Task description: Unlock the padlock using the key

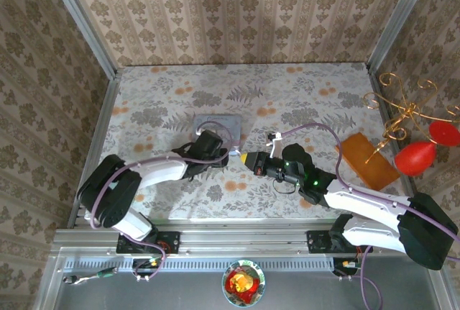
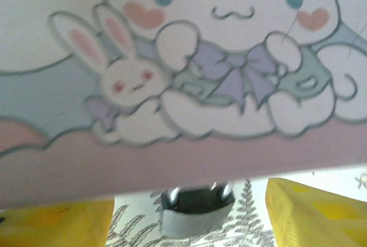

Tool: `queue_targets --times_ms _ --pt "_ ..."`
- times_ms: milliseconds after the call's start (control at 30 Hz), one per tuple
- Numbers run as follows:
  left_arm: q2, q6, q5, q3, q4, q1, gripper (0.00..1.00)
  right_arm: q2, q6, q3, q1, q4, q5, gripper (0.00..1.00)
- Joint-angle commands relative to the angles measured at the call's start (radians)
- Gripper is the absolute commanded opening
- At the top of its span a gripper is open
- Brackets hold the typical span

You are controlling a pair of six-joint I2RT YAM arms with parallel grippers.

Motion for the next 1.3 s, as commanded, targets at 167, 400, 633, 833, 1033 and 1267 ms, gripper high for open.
queue_targets --times_ms 167,400,633,833,1033,1267 --pt "-0.205 0.173 0.341 -0.218 0.238 0.144 0.70 0.005 -0.003 0.007 0.011 -0.005 0.004 0.00" --pt "-0.160 0.217 0.535 -0.258 0.379 0.211 0.68 0.013 -0.003 0.016 0.021 -0.001 0.004 0.00" --pt "-0.063 0.210 0.544 -0.236 0.430 0.231 0.65 0.011 -0.003 0.019 0.026 -0.007 0.005 0.00" --pt "-0.022 0.208 0.535 -0.223 0.441 0.236 0.57 0.006 -0.006 0.015 0.027 -0.006 0.007 0.00" --pt "0.031 0.174 0.521 -0.212 0.483 0.245 0.51 -0.003 -0.019 0.021 0.027 -0.036 0.005 0.00" --pt "0.111 0.165 0.560 -0.156 0.498 0.249 0.44 -0.003 -0.016 0.027 0.027 -0.044 0.004 0.00"
